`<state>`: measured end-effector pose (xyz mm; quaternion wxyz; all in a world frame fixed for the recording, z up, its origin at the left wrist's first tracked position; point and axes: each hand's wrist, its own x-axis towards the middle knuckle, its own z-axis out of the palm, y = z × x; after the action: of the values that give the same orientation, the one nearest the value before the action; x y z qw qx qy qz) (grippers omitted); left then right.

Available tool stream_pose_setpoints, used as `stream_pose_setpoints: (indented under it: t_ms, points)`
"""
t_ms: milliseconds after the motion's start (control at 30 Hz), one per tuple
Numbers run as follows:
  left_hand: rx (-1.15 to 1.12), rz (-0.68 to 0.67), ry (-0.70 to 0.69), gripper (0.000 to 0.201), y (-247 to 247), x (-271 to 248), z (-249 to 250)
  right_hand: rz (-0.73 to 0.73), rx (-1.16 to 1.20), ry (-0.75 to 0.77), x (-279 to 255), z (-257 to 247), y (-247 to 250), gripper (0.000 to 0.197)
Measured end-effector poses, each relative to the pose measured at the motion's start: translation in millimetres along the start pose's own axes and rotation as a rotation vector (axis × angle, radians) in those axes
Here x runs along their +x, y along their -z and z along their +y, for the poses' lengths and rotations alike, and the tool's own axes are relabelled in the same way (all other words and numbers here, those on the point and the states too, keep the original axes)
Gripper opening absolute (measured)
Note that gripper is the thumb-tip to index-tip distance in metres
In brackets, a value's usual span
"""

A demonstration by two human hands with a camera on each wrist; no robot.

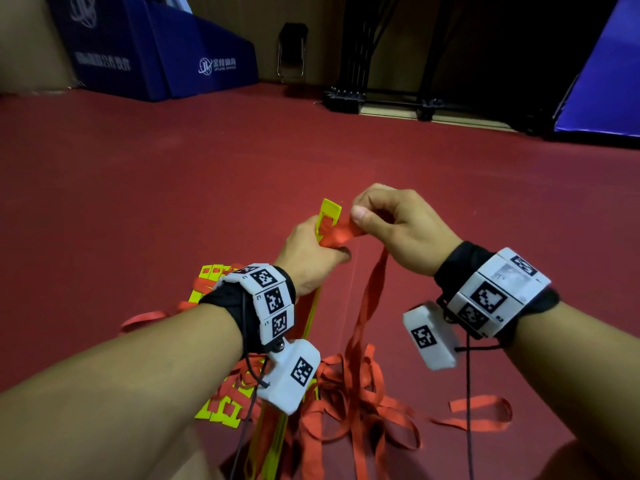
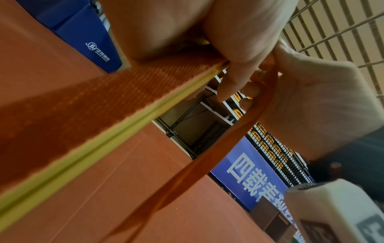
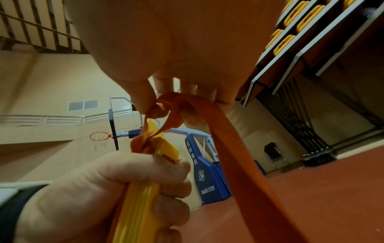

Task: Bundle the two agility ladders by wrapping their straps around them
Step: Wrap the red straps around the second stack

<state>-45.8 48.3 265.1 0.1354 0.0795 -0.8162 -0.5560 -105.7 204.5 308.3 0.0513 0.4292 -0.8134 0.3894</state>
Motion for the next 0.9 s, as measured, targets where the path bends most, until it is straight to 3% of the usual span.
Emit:
stream_pose_setpoints:
  t_ms: [133,367,533,667,900]
  points:
    - [0.006,-0.053,-0.011,0.027,0.4,0.2,1.3,-0.055,0.152,-0.177,3.8,-1.0,-1.5,0.046]
    - [-0.218,-0.199,-0.022,0.033,2.6,-4.9,5.4,-0.098,0.195,-0.05,2.3,-3.1,5.2,0.006]
    - [-0.349,-0.321,-0.035,0.032,4.1,-6.4,4.5,-0.113,0.181,-0.034,1.4,-8.8,6.9,0.014]
    - [-0.39,-0.285,-0.024,0.032,2.5,-2.5,-0.4,-0.1,0.142,-0.067,0.1,-6.6,9.5,0.016]
    - [-0.346,-0.234,-0.087,0.052,-0.4,-0.9,-5.7,0.007,0.115,-0.093,0.1,-6.1,3.1,0.02]
